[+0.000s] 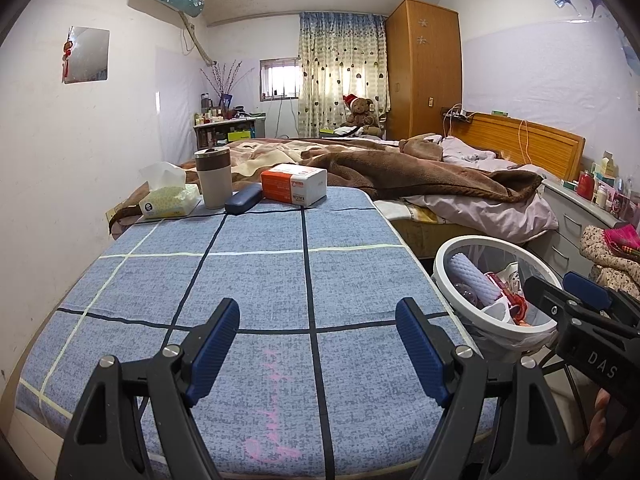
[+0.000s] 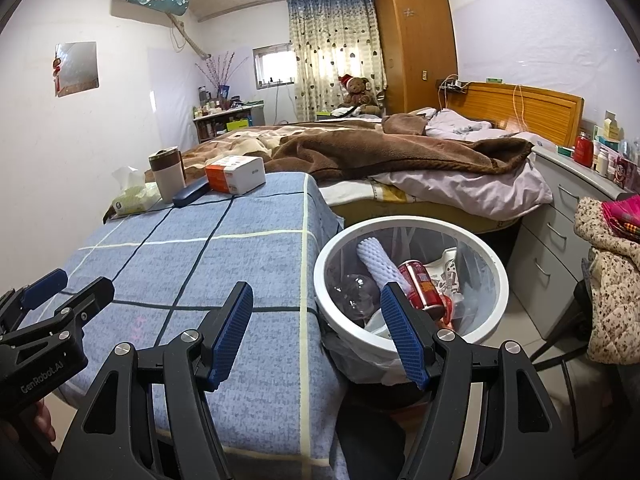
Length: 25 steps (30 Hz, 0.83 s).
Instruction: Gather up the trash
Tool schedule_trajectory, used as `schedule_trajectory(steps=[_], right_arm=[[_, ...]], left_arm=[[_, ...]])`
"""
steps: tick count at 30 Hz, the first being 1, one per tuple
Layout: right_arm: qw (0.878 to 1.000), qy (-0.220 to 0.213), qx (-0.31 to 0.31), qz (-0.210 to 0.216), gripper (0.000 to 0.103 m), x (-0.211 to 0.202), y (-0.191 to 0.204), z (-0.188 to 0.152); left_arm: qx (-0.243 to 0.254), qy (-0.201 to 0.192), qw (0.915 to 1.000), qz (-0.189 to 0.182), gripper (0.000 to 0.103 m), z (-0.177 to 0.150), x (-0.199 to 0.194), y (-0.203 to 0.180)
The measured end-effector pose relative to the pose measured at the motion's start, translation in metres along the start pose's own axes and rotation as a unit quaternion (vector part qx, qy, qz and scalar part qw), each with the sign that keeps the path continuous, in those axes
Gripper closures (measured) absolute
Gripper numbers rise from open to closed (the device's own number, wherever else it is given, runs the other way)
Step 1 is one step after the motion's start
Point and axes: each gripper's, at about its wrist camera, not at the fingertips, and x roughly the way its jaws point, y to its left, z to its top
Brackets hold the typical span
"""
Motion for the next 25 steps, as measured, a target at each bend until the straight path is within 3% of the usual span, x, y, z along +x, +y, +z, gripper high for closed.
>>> schedule_trajectory(steps=[25], right_arm=[[1.000,0.002,-0.001,0.001,0.035,0.0010,0.0000,0.0004]], left_arm=[[-0.005,0.002,1.0000,-0.001,0.021,-0.0008,0.0014,0.0001]])
